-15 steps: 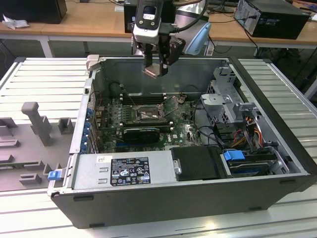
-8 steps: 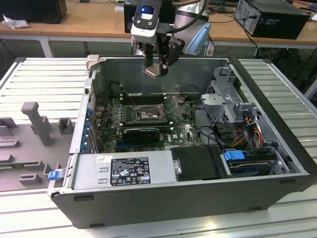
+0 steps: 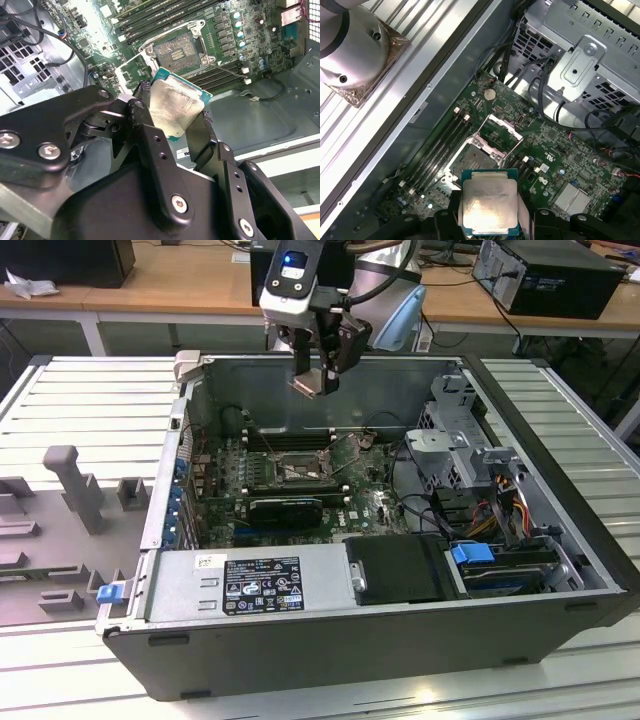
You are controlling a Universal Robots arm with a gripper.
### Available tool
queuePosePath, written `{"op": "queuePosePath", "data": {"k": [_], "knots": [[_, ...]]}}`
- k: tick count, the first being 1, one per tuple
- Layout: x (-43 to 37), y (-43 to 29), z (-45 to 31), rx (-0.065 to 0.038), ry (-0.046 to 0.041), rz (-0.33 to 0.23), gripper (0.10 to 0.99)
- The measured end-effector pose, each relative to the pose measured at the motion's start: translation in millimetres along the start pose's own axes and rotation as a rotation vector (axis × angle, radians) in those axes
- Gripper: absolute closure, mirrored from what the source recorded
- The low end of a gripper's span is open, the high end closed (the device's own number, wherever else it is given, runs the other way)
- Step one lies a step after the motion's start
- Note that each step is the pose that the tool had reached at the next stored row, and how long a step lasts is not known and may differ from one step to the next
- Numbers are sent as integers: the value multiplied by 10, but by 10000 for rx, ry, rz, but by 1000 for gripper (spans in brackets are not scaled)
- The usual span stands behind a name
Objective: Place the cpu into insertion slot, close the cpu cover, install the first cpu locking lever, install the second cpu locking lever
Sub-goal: 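Place the cpu into insertion slot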
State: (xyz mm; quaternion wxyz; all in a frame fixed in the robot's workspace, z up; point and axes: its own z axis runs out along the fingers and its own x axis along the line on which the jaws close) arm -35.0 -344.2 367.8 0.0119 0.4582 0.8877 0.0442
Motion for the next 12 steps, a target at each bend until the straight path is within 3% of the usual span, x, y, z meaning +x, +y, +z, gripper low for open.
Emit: {"op": "queuePosePath", "data": {"k": [12], "knots": [[0,0,3,-16,-71,791,557]]}}
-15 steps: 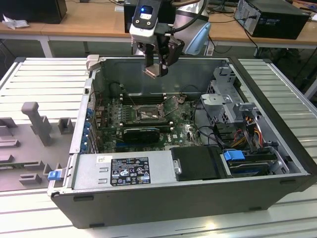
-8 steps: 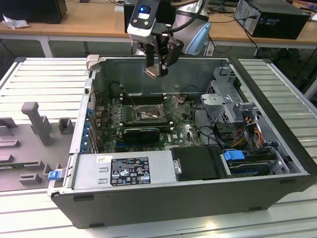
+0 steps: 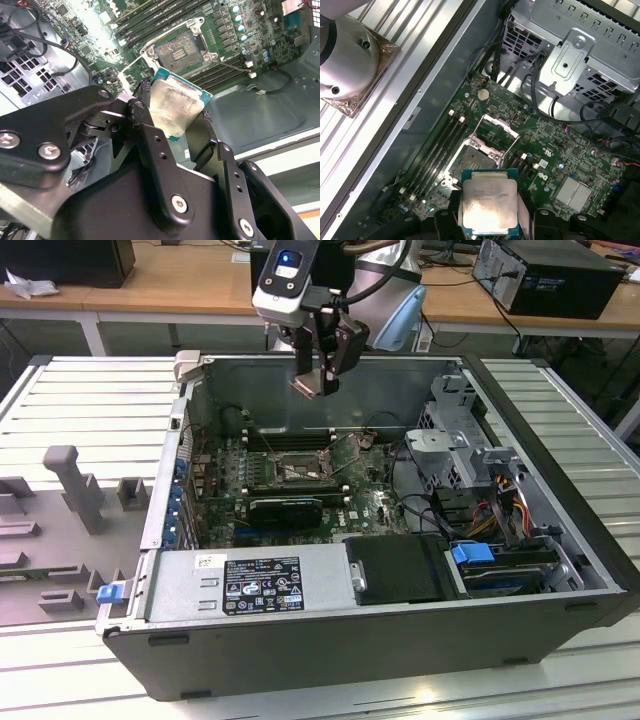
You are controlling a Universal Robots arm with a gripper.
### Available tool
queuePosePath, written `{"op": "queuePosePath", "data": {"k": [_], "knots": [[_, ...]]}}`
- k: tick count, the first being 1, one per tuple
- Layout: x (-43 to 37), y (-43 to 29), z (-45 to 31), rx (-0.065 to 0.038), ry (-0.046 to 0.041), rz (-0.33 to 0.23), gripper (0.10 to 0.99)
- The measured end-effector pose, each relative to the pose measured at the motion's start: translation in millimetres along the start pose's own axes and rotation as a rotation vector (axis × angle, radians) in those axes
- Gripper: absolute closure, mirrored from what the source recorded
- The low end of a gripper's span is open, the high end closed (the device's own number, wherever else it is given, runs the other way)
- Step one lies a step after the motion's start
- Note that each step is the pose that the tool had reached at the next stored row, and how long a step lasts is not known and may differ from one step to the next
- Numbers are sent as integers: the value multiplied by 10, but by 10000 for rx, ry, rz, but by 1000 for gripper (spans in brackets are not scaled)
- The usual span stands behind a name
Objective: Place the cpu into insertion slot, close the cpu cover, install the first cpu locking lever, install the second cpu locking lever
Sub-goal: 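Place the cpu into insertion slot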
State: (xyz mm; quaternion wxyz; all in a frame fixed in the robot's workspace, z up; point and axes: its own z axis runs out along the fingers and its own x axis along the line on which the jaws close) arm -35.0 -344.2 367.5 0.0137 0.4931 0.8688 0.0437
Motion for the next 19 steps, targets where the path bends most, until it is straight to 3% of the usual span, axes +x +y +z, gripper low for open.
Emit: {"op": "queuePosePath", "data": {"k": [19], "knots": [[0,0,6,-20,-91,1011,557]]}}
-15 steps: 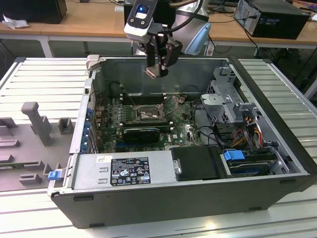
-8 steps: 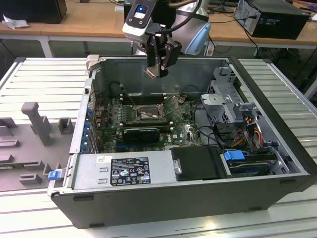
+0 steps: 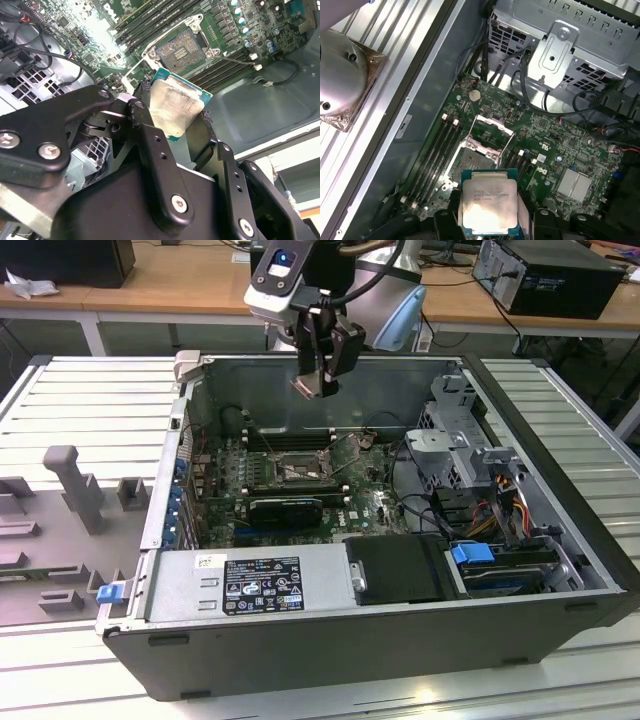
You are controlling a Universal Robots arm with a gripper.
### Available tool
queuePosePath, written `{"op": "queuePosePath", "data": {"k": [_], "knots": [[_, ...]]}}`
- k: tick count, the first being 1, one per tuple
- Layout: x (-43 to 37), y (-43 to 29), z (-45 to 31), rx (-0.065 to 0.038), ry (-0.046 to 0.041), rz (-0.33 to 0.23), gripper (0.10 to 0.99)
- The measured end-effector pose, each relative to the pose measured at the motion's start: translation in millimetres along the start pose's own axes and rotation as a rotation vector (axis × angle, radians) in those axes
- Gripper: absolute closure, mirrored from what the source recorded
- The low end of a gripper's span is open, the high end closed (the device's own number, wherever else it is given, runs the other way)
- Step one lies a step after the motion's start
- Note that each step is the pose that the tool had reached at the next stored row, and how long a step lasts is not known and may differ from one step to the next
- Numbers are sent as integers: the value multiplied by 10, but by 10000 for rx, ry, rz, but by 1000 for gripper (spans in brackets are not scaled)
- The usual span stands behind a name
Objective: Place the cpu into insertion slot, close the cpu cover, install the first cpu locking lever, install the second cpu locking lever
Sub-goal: 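Place the cpu into insertion slot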
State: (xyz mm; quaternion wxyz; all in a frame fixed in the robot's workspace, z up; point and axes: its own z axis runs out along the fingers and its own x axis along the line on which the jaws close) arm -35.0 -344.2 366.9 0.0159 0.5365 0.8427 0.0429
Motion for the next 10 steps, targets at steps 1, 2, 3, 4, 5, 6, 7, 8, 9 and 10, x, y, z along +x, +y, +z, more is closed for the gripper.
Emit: {"op": "queuePosePath", "data": {"k": [1,2,3,4,5,6,7,8,9,10], "knots": [[0,0,0,0,-3,41,557],[0,0,0,-2,-10,119,557],[0,0,1,-3,-16,180,557],[0,0,1,-4,-19,218,557],[0,0,1,-5,-25,283,557],[0,0,1,-6,-29,326,557],[0,0,1,-6,-32,362,557],[0,0,2,-8,-37,419,557],[0,0,2,-9,-44,491,557],[0,0,3,-11,-51,580,557]]}}
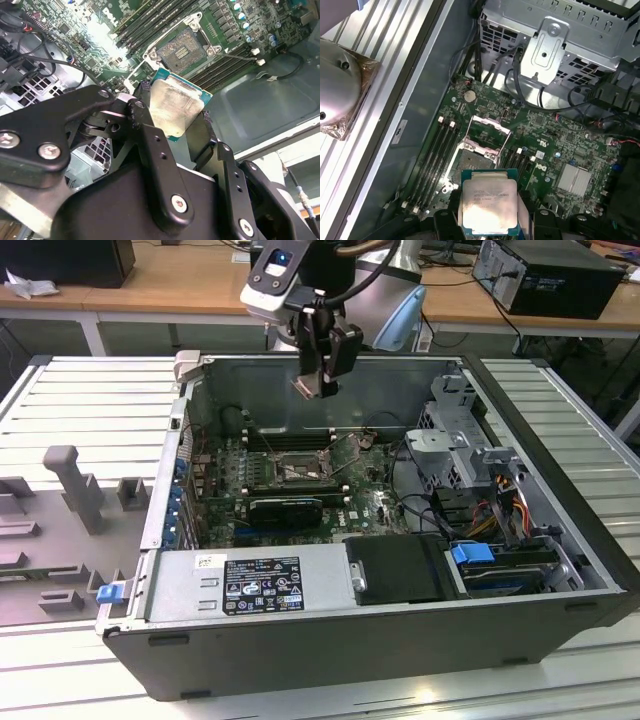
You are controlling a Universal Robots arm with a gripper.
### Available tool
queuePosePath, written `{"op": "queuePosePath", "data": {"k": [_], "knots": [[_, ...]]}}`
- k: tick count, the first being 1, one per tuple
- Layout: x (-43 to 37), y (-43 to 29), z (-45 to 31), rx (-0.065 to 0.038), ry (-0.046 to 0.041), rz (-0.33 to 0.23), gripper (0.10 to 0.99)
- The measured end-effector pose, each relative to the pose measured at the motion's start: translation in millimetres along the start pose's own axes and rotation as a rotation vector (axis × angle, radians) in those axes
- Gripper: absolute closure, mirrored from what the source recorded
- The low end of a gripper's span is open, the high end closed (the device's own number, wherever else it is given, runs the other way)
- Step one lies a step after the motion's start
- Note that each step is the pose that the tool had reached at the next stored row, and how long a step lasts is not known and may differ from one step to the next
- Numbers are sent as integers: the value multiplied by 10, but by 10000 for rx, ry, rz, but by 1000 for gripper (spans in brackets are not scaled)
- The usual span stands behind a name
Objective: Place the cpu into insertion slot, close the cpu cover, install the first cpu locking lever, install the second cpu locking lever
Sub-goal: 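Place the cpu into insertion slot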
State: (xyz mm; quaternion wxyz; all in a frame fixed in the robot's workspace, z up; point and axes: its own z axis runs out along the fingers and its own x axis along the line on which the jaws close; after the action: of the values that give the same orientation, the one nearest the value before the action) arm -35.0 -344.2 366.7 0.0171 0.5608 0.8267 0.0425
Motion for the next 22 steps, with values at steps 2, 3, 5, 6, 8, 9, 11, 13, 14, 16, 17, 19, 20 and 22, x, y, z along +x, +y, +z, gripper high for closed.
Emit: {"op": "queuePosePath", "data": {"k": [2,3,5,6,8,9,11,13,14,16,17,19,20,22], "knots": [[0,0,2,-3,-15,163,557],[0,0,3,-4,-19,213,557],[0,0,6,-7,-32,349,557],[0,-1,10,-10,-45,508,557],[0,-3,27,-23,-107,1181,557],[-1,-3,32,-27,-124,1380,557],[-1,-4,41,-32,-148,1651,557],[-1,-4,48,-38,-176,1968,557],[-1,-5,50,-40,-186,2071,557],[-1,-5,53,-45,-208,2317,557],[-1,-5,55,-47,-220,2449,557],[-1,-5,58,-52,-238,2654,557],[-1,-5,59,-53,-246,2738,557],[-1,-6,64,-58,-273,3033,557]]}}
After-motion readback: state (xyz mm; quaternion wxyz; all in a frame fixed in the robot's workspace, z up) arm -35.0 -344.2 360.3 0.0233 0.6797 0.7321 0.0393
